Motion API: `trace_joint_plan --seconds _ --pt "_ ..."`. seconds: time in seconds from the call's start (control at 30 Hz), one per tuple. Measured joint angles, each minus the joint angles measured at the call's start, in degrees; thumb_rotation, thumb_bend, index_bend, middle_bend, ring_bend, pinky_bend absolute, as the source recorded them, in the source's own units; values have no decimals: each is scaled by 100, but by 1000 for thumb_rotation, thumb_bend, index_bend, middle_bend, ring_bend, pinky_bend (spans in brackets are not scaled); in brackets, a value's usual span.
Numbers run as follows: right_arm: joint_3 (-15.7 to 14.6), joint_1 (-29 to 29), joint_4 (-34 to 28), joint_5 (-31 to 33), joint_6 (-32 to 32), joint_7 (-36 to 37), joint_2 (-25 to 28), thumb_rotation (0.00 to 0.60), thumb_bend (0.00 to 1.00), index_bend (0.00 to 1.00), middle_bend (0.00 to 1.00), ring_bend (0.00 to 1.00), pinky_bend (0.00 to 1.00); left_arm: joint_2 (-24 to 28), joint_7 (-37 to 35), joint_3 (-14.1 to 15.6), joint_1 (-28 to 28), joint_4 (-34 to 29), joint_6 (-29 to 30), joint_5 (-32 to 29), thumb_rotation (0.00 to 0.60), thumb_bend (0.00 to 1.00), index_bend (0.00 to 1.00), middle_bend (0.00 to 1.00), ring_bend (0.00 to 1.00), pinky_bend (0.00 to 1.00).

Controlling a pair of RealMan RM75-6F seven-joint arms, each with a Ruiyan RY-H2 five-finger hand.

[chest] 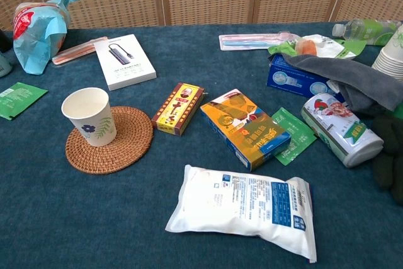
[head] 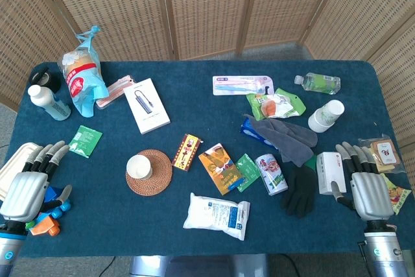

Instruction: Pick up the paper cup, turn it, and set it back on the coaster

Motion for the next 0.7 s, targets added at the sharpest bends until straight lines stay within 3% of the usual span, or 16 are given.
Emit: trace_joint_plan --seconds 0.47,0.7 --pt "-34 -55 -42 -19 63 35 3 600 451 0 0 0 0 96 44 27 -191 -70 -446 -178 600 415 0 66 0 0" --pt "-78 -79 -72 -69 68 29 18 600 450 0 0 0 0 213 251 34 -469 -195 -1035 -460 600 402 0 0 0 0"
